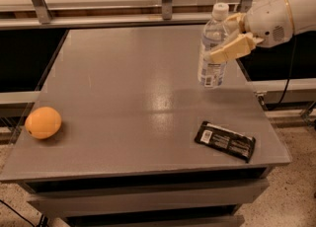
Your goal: Move blue plastic bottle near rxbar chocolate
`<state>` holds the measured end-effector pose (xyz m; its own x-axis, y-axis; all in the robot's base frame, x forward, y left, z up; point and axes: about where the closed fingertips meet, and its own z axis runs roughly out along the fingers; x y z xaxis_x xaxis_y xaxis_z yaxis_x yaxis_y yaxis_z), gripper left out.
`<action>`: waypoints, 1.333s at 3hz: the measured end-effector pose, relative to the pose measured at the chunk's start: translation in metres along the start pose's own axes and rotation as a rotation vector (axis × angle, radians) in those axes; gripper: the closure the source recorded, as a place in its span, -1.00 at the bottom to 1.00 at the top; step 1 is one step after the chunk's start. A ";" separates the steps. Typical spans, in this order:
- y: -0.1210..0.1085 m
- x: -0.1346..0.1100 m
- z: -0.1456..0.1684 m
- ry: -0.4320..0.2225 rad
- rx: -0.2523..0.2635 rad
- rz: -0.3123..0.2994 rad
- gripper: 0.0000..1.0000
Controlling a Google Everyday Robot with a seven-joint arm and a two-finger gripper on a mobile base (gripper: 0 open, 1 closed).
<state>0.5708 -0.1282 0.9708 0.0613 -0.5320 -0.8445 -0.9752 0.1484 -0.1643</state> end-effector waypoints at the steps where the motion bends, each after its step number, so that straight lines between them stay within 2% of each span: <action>1: 0.057 -0.014 0.015 -0.059 -0.145 -0.041 1.00; 2: 0.091 -0.016 0.041 -0.079 -0.267 -0.103 1.00; 3: 0.107 -0.016 0.060 -0.065 -0.327 -0.157 1.00; 4: 0.117 -0.015 0.071 -0.053 -0.372 -0.193 0.63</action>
Offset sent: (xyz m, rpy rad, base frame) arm -0.1147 0.0830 -0.0446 0.0321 0.0556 0.4614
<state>0.4711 -0.0438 0.9278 0.2521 -0.4752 -0.8430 -0.9544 -0.2662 -0.1353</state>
